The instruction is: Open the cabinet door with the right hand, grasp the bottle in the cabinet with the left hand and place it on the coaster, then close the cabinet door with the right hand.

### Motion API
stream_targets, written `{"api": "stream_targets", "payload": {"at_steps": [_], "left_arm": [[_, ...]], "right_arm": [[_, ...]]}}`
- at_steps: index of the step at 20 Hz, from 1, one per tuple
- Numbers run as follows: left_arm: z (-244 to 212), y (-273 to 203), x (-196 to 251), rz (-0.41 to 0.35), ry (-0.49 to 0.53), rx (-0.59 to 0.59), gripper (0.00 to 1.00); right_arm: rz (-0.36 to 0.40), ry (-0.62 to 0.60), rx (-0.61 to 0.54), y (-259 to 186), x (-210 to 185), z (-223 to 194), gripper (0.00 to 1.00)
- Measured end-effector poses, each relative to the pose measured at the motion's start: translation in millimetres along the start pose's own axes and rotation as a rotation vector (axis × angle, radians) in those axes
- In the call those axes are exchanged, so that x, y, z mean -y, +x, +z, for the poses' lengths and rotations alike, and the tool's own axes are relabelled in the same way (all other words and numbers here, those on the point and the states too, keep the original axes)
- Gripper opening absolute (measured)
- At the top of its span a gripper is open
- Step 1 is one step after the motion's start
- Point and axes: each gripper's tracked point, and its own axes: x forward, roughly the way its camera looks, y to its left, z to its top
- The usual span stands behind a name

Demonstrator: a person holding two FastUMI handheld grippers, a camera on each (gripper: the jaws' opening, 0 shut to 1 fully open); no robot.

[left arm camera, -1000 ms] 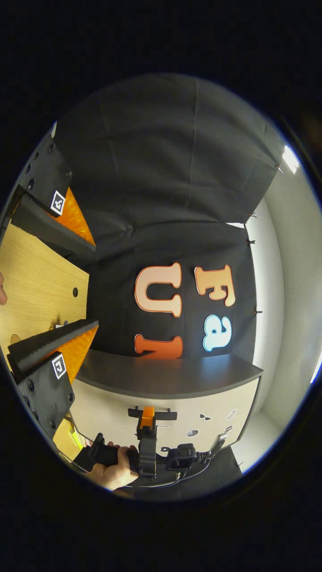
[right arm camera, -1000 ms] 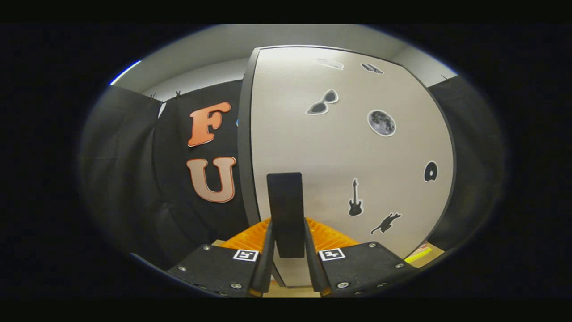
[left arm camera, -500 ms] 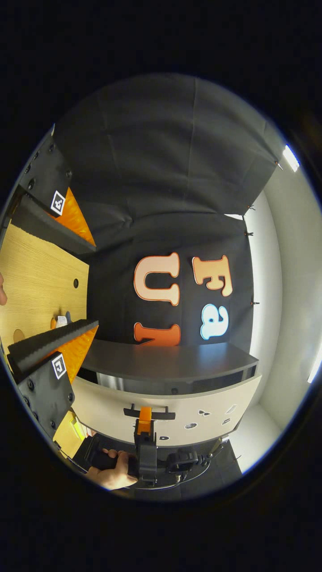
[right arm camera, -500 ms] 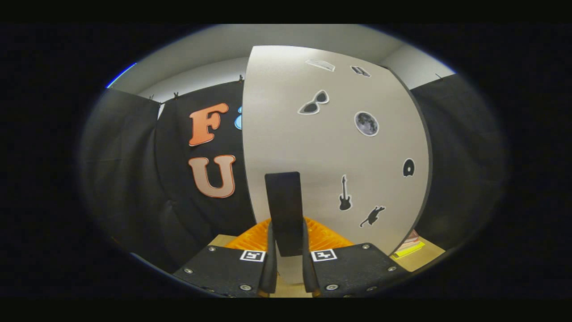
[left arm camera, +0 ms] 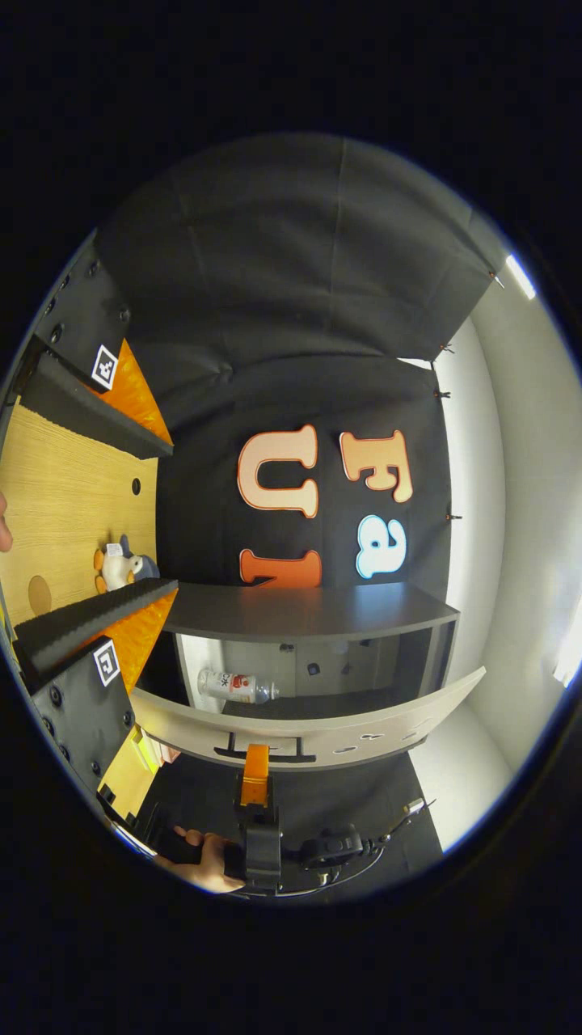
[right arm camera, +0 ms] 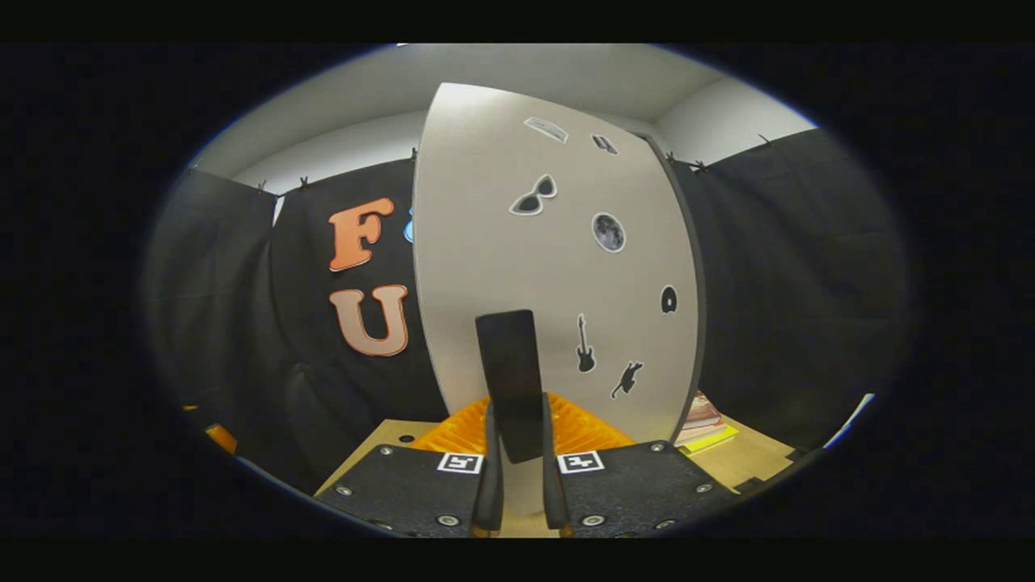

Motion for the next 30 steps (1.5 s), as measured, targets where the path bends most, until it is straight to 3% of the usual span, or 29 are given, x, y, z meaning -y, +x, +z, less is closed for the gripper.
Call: {"api": "stream_targets", "payload": {"at_steps": [6,13,22,28,30], "left_arm": [[-8,-5,12,-0.024,-0.002,-0.024,0.99],[-14,-5,46,-0.082,-0.012,-0.041,0.96],[-12,-8,109,-0.192,-0.043,-0.032,0.98],[-18,3,146,-0.184,-0.066,-0.045,0.99],[-21,6,162,-0.185,-0.066,-0.052,0.94]], "right_arm": [[-0.038,0.007,-0.006,-30,23,2,0.19],[-0.098,0.015,-0.002,-65,64,9,0.11],[-0.181,-0.049,-0.013,-113,147,19,0.12],[-0.188,-0.050,-0.003,-124,204,26,0.12],[-0.181,-0.060,0.010,-124,225,32,0.12]]}}
